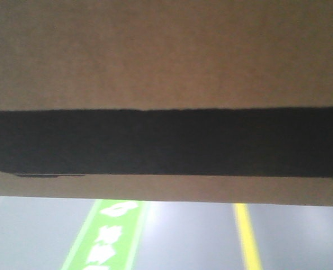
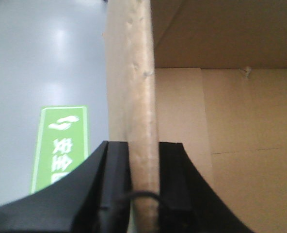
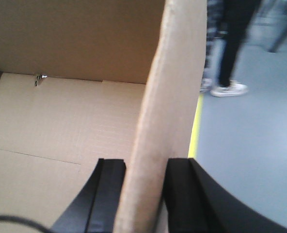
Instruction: Grab box from left shelf to table start
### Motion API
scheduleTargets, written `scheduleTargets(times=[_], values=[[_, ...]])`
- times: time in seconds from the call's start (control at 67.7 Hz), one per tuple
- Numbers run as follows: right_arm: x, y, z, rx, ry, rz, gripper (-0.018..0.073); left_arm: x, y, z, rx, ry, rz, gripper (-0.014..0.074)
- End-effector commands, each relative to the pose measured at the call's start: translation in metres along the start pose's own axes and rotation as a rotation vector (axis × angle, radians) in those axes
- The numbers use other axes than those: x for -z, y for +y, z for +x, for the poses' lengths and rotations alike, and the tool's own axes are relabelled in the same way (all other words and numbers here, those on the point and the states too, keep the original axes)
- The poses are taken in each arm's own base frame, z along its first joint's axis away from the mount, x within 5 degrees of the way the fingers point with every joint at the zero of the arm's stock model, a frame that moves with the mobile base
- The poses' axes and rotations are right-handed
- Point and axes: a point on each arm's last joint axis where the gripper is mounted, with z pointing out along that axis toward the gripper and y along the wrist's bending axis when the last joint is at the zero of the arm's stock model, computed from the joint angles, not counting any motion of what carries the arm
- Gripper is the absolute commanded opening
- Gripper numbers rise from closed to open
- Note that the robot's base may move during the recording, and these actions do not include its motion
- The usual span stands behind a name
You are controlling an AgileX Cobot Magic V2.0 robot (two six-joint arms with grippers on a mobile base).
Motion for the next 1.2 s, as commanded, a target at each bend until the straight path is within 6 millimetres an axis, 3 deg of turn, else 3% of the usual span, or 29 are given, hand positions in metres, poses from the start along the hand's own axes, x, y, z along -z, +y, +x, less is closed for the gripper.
scheduleTargets(times=[0.0,1.181], values=[[0.0020,0.0033,-0.0206,-0.001,-0.153,-0.034,0.0057,0.0146,-0.0170,-0.0255,0.083,-0.203,0.222,-0.0092],[0.0020,0.0033,-0.0205,-0.001,-0.152,-0.034,0.0057,0.0146,-0.0170,-0.0255,0.083,-0.203,0.222,-0.0092]])
